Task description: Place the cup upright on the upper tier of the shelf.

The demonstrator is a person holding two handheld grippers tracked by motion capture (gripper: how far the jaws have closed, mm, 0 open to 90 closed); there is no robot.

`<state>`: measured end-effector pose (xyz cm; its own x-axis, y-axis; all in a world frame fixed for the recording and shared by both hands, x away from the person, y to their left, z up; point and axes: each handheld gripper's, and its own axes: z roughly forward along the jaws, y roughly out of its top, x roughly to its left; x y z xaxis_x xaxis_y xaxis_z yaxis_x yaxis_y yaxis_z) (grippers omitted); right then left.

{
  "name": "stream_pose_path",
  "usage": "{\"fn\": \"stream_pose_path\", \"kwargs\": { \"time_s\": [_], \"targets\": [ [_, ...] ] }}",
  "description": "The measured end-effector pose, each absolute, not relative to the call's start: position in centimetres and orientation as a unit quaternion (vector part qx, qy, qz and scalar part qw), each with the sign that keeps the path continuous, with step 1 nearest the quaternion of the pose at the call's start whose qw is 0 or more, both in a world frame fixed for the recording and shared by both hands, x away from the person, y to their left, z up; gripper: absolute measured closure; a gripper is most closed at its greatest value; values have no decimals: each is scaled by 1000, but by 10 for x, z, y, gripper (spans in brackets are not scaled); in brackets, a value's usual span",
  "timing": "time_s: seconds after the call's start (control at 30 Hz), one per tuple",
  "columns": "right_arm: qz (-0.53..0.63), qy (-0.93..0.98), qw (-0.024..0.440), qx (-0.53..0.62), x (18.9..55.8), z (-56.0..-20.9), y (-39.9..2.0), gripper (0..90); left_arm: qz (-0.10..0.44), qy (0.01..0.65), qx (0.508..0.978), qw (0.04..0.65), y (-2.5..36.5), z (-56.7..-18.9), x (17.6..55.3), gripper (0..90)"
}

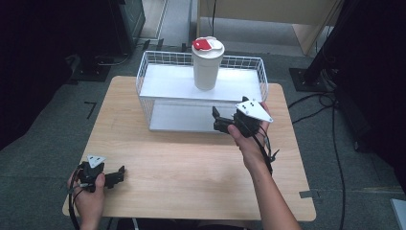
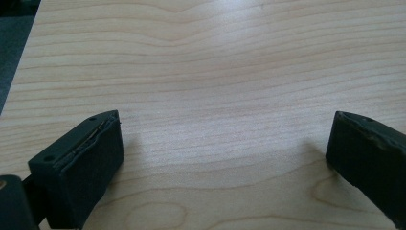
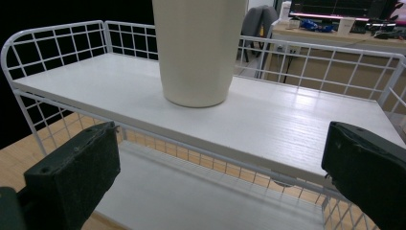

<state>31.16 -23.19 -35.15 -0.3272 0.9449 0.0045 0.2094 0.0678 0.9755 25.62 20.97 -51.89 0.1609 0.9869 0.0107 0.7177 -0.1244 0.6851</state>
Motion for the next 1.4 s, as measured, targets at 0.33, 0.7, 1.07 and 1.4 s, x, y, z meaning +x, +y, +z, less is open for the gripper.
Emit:
{"fn": "stream_pose_path", "kwargs": {
  "time_s": [0.33,0.7,1.07,1.4],
  "targets": [
    [506,637,356,459,296,-364,-243,0,242,601,710,277,210,-519,256,0],
    [499,638,359,465,280,-377,-260,0,242,601,710,277,210,-519,256,0],
    [485,632,356,489,263,-401,-290,0,242,600,710,277,210,-519,256,0],
    [468,625,358,513,249,-424,-316,0,242,601,710,277,210,-519,256,0]
  ]
}}
